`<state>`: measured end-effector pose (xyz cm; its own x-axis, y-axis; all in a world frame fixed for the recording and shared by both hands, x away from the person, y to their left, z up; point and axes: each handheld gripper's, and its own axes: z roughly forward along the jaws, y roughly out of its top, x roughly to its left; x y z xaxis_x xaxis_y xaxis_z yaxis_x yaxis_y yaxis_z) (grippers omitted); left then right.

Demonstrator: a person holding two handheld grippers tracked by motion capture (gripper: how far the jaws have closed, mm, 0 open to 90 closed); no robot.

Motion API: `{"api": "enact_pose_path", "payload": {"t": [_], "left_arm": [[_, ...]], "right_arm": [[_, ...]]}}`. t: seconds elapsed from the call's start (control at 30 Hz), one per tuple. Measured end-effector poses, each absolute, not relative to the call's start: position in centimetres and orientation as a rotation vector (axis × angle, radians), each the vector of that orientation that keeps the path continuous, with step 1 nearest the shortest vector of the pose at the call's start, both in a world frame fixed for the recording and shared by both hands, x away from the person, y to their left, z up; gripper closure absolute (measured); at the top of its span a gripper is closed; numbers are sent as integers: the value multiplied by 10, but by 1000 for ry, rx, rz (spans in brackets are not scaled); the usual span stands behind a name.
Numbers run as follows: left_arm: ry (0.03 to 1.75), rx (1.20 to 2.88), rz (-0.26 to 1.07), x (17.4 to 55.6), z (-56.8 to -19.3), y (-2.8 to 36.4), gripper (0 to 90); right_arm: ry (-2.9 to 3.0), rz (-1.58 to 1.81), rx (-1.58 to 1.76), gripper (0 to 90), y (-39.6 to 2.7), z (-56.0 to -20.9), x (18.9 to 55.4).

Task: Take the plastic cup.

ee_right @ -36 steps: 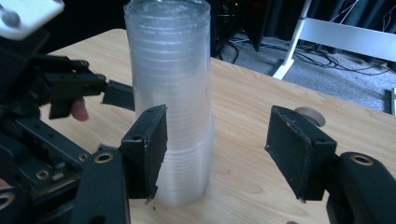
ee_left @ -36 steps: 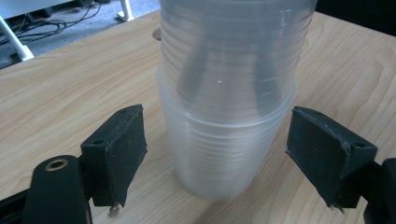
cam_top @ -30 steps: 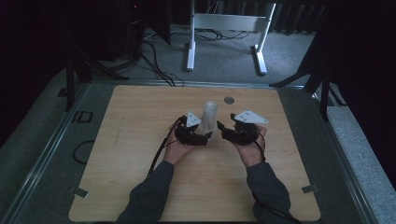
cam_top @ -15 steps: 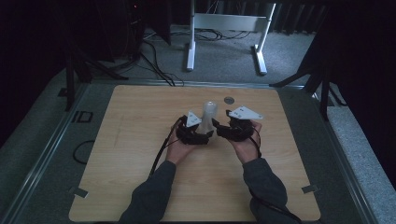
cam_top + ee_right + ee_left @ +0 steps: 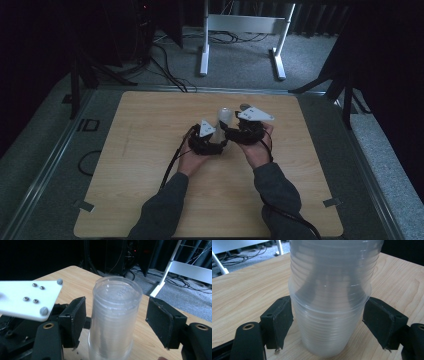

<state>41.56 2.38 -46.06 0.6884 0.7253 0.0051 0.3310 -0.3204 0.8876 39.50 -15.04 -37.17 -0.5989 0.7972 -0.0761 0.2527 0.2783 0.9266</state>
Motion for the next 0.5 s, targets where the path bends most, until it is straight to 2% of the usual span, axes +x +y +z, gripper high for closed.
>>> {"api": "enact_pose_path", "payload": {"t": [0.5], "left_arm": [[810,1916,514,415,-462,23,245]], "right_arm": [[2035,1288,973,333,-138,-374,415]]}}
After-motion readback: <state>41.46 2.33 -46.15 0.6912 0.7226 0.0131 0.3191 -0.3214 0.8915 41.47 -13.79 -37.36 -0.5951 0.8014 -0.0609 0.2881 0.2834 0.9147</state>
